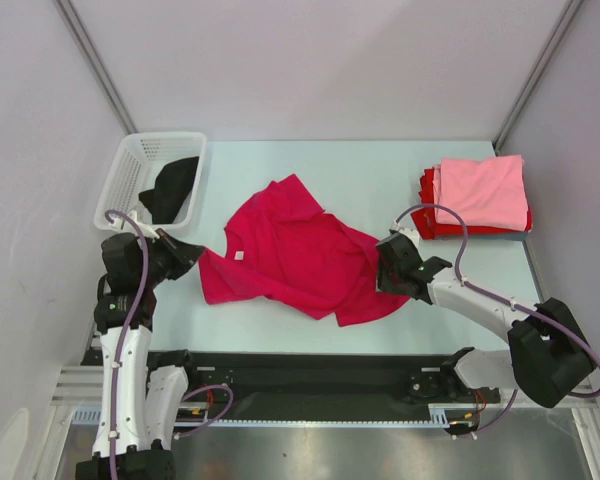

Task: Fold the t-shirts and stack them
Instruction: Flatten the tshirt out

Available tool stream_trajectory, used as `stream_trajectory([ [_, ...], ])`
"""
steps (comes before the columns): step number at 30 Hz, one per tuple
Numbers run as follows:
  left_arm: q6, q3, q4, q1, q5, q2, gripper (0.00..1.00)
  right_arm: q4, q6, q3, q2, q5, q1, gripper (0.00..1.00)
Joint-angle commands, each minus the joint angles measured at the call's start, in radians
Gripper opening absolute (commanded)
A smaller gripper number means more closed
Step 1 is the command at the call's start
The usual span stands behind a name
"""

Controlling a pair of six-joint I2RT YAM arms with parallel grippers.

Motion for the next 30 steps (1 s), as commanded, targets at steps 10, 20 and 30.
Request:
stream_trajectory([
  [10, 0.015, -0.034, 0.089, 0.008, 0.077, -0.025, 0.01, 0.01, 0.02, 0.027, 0.108, 0.096, -0.001, 0.14],
  [20, 0.026, -0.086, 0.172, 0.01, 0.165, -0.029, 0.0, 0.0, -0.066, 0.365, 0.206, 0.113, -0.121, 0.0],
  [30, 0.02, -0.058, 0.114, 0.008, 0.019, -0.084, 0.0, -0.212, -0.095, 0.996, 0.569, 0.025, -0.32, 0.52],
])
